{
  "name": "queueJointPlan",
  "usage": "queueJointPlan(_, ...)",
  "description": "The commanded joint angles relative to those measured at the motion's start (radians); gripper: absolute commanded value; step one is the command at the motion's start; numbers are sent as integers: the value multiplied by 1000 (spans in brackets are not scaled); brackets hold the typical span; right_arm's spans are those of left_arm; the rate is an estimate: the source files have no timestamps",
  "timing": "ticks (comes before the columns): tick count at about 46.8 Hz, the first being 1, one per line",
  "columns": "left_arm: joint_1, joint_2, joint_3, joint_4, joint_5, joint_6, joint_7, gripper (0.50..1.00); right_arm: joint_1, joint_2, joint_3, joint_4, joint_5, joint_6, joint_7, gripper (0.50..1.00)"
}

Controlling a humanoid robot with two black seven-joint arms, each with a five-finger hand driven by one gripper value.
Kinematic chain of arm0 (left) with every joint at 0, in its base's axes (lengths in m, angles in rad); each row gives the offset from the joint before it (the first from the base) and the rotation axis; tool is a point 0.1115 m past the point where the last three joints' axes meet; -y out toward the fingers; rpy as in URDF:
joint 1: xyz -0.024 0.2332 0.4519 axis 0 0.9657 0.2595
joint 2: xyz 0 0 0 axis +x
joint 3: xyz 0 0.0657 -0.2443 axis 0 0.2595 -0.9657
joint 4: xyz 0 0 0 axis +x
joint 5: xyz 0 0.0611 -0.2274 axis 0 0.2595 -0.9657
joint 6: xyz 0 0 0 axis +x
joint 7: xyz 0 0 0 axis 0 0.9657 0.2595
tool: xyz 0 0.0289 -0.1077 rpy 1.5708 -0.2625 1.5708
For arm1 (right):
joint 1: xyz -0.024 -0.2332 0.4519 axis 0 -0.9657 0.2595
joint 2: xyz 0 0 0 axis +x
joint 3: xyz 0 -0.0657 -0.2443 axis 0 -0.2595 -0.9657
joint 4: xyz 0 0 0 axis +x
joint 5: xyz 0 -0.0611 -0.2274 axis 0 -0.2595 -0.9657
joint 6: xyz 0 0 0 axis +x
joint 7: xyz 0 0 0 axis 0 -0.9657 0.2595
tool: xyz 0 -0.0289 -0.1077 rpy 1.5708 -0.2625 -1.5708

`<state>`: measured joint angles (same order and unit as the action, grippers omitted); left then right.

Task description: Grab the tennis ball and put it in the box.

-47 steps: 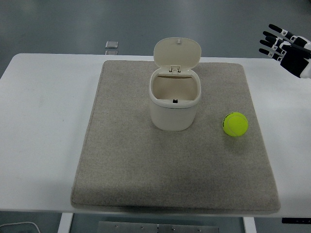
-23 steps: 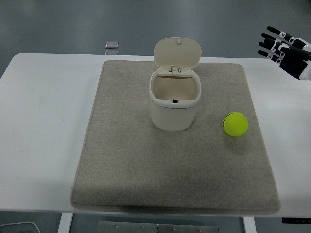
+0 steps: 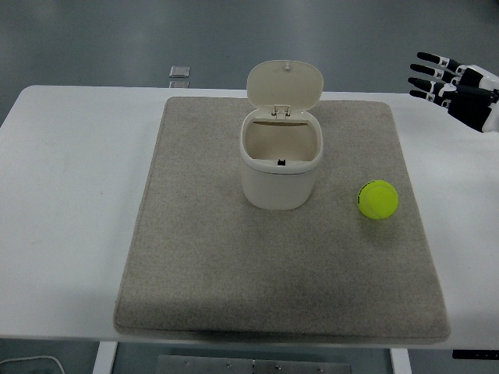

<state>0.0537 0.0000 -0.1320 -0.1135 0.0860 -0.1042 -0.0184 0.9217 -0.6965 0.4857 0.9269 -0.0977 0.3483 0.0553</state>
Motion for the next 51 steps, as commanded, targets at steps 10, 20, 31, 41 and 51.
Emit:
queueJointPlan(10, 0, 0, 0, 0, 0, 0, 0, 992, 3, -77, 11, 0, -160, 143, 6, 913)
queueJointPlan(20, 0, 0, 0, 0, 0, 0, 0, 992, 22, -121, 11, 0, -332, 216, 47, 911)
queueJointPlan(31, 0, 0, 0, 0, 0, 0, 0, 992, 36, -152, 13, 53, -569, 230, 150, 909)
queueJointPlan(41, 0, 0, 0, 0, 0, 0, 0, 992, 31, -164, 11, 168, -813, 202, 219, 909)
queueJointPlan(51, 0, 0, 0, 0, 1, 0, 0, 992, 6, -173, -4, 283, -1059, 114, 297, 907)
